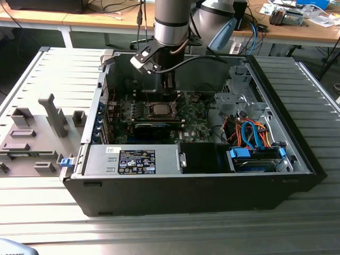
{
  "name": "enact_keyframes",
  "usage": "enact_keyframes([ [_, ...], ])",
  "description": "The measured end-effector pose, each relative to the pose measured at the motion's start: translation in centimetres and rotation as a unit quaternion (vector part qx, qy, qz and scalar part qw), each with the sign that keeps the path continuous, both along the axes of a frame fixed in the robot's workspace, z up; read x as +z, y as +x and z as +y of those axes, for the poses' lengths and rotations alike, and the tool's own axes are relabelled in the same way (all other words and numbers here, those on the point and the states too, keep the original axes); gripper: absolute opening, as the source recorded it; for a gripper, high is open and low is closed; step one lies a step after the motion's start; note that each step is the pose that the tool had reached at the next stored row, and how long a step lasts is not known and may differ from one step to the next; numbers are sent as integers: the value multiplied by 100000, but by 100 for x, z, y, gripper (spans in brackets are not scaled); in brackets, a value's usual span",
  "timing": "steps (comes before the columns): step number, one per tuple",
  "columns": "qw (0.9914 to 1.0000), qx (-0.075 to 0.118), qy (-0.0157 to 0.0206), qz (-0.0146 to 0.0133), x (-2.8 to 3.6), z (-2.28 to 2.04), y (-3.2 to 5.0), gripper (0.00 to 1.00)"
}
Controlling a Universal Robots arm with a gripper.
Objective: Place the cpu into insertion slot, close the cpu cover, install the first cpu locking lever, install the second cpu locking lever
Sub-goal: 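Place the cpu into insertion slot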
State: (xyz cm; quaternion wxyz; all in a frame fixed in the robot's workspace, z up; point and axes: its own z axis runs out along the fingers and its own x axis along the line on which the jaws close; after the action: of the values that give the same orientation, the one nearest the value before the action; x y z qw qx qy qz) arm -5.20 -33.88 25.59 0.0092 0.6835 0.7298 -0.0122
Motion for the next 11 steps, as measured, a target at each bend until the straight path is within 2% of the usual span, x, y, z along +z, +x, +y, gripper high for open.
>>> enact_keyframes([
  [6, 100000, 2, -1, 1, 110, 0, 0, 11],
  [10, 100000, 1, -7, 4, 235, 0, 0, 11],
  [11, 100000, 2, 6, -3, 236, 0, 0, 11],
])
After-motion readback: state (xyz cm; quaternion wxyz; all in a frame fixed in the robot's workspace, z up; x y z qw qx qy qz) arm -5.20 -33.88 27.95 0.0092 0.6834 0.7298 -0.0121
